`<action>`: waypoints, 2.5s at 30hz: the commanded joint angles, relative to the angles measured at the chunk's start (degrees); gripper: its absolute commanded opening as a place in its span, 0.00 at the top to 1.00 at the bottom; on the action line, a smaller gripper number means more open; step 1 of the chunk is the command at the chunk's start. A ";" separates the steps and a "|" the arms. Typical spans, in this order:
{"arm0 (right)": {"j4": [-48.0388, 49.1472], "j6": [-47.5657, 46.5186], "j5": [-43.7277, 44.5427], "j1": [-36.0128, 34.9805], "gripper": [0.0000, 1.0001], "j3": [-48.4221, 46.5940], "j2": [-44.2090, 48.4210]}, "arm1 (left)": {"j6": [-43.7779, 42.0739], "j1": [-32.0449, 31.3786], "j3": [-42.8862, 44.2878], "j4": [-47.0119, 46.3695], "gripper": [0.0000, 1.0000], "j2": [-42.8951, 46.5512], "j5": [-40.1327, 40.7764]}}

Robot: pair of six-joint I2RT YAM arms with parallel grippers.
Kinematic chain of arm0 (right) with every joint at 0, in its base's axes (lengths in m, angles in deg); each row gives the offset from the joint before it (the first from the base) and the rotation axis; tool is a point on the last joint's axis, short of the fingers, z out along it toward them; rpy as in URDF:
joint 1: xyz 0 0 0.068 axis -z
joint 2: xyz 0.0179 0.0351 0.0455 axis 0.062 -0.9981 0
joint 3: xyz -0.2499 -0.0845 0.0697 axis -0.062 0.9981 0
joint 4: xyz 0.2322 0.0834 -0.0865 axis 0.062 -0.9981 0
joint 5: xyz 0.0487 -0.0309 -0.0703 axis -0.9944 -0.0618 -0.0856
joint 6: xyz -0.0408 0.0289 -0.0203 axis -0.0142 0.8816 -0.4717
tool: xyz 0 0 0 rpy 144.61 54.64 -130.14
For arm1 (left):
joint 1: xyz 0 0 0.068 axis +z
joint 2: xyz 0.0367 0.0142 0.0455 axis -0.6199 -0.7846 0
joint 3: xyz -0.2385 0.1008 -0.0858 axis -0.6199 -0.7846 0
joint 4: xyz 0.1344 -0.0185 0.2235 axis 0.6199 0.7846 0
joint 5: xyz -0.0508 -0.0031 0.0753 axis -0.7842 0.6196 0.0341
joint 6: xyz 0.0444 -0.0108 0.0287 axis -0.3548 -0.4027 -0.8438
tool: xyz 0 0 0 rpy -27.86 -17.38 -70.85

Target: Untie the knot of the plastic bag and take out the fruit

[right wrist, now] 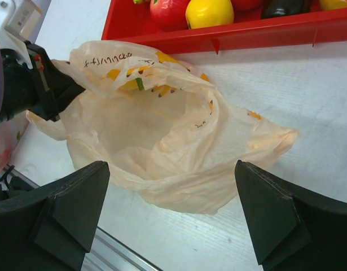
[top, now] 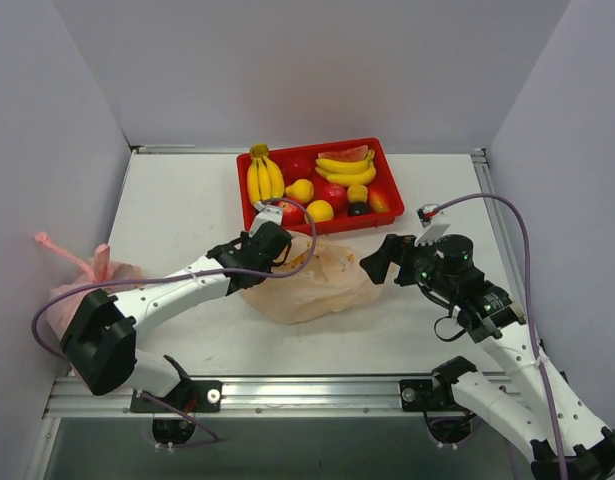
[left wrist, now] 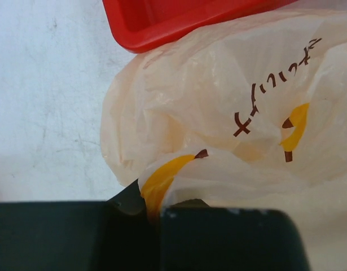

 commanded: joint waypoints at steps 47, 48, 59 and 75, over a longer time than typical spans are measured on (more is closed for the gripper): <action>5.15 -17.47 8.79 -21.49 0.00 -11.93 -33.54 | 25.03 -8.73 -1.45 14.53 1.00 13.44 -9.04; 5.94 -18.88 8.97 -21.22 0.00 -12.54 -36.33 | 24.86 -8.74 -1.18 14.36 1.00 13.44 -9.04; 5.42 -32.07 9.94 -19.99 0.00 -21.16 -50.42 | 22.04 -8.21 -0.56 14.62 1.00 14.58 -8.86; 3.57 -32.60 3.08 -19.47 0.37 -22.48 -59.14 | 21.52 -7.42 -2.67 14.71 1.00 14.32 -7.81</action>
